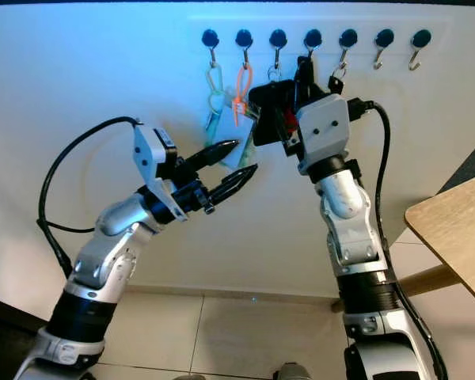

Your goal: Hang keys on a hook

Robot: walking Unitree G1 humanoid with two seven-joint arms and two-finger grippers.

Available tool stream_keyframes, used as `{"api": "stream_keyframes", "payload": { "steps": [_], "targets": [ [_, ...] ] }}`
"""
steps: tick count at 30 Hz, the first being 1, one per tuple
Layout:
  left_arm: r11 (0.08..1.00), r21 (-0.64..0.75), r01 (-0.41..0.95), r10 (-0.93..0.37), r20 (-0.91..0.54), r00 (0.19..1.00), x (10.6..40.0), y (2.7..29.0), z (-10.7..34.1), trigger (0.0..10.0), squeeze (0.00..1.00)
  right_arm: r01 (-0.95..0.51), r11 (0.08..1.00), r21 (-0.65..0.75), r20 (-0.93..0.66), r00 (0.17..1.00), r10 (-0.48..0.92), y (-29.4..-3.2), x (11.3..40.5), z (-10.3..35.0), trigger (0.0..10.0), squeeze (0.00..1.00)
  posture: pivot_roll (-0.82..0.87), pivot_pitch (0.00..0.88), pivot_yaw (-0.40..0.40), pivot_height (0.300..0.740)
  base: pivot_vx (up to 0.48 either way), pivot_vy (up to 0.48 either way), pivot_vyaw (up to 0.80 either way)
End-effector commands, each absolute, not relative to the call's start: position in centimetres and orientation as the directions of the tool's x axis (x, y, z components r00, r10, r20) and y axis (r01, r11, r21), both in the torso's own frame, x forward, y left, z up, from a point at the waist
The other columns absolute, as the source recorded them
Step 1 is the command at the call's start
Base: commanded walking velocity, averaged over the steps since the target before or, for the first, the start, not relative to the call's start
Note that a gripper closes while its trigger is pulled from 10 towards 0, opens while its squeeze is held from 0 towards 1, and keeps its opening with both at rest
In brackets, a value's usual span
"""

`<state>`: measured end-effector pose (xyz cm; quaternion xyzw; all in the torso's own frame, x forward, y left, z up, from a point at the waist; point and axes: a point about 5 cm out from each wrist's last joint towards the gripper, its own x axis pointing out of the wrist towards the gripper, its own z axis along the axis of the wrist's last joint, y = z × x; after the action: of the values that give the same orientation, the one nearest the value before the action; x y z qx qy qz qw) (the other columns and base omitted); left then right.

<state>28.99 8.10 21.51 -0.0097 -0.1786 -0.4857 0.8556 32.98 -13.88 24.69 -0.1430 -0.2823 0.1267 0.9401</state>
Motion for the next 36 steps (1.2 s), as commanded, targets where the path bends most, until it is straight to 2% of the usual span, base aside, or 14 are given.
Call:
{"api": "stream_keyframes", "payload": {
  "steps": [1, 2, 3, 4, 5, 7, 8, 16, 17, 23, 36],
  "targets": [
    [0.532, 0.154, 0.833, -0.824, 0.320, 0.467, 29.0, 8.1, 21.4, 10.0, 0.00, -0.163, 0.929, -0.333, 0.494, 0.809, 0.319, -13.9, 33.1, 24.7, 0.9, 0.00, 0.02, 0.093, 0.031, 0.740, 0.000, 0.000, 0.00],
    [0.532, 0.154, 0.833, -0.824, 0.320, 0.467, 29.0, 8.1, 21.4, 10.0, 0.00, -0.162, 0.929, -0.334, 0.495, 0.809, 0.318, -14.0, 33.1, 24.7, 2.1, 0.00, 0.02, 0.093, 0.031, 0.740, 0.000, 0.000, 0.00],
    [0.532, 0.154, 0.832, -0.824, 0.320, 0.467, 29.0, 8.1, 21.4, 10.0, 0.00, -0.160, 0.929, -0.334, 0.496, 0.808, 0.318, -14.0, 33.1, 24.7, 3.7, 0.00, 0.02, 0.093, 0.031, 0.740, 0.000, 0.000, 0.00],
    [0.532, 0.155, 0.832, -0.824, 0.320, 0.467, 29.0, 8.1, 21.4, 10.0, 0.00, -0.158, 0.929, -0.335, 0.498, 0.807, 0.317, -14.0, 33.1, 24.7, 4.3, 0.00, 0.02, 0.093, 0.031, 0.740, 0.000, 0.000, 0.00],
    [0.532, 0.155, 0.832, -0.824, 0.320, 0.467, 29.0, 8.1, 21.4, 10.0, 0.00, -0.153, 0.929, -0.337, 0.501, 0.806, 0.315, -14.0, 33.0, 24.8, 6.9, 0.00, 0.02, 0.093, 0.031, 0.740, 0.000, 0.000, 0.00],
    [0.532, 0.155, 0.832, -0.824, 0.320, 0.467, 29.0, 8.1, 21.4, 10.0, 0.00, -0.153, 0.929, -0.337, 0.501, 0.806, 0.315, -14.0, 33.0, 24.8, 6.9, 0.00, 0.02, 0.093, 0.031, 0.740, 0.000, 0.000, 0.00],
    [0.532, 0.156, 0.832, -0.824, 0.321, 0.467, 29.0, 8.1, 21.4, 10.0, 0.00, -0.142, 0.929, -0.341, 0.506, 0.805, 0.308, -14.1, 33.0, 24.9, 10.0, 0.00, 0.02, 0.093, 0.031, 0.740, 0.000, 0.000, 0.00],
    [0.531, 0.154, 0.833, -0.824, 0.322, 0.466, 28.9, 8.1, 21.5, 10.0, 0.00, -0.084, 0.937, -0.339, 0.557, 0.785, 0.272, -14.5, 32.3, 25.7, 10.0, 0.00, 0.01, 0.098, 0.033, 0.740, 0.000, 0.000, 0.00],
    [0.531, 0.154, 0.834, -0.824, 0.322, 0.465, 28.9, 8.1, 21.5, 10.0, 0.00, -0.075, 0.938, -0.338, 0.569, 0.778, 0.267, -14.6, 32.1, 26.0, 9.8, 0.00, 0.01, 0.098, 0.033, 0.740, 0.000, 0.000, 0.00],
    [0.529, 0.153, 0.835, -0.825, 0.322, 0.463, 28.9, 8.1, 21.5, 10.0, 0.00, -0.054, 0.939, -0.339, 0.595, 0.761, 0.258, -14.6, 31.8, 26.6, 10.0, 0.00, 0.01, 0.099, 0.034, 0.740, 0.000, 0.000, 0.00],
    [0.525, 0.154, 0.837, -0.827, 0.323, 0.459, 28.9, 8.0, 21.6, 10.0, 0.00, -0.024, 0.944, -0.331, 0.666, 0.703, 0.251, -13.8, 30.8, 28.8, 9.9, 0.00, 0.01, 0.097, 0.034, 0.740, 0.000, 0.000, 0.00]
  ]
}}
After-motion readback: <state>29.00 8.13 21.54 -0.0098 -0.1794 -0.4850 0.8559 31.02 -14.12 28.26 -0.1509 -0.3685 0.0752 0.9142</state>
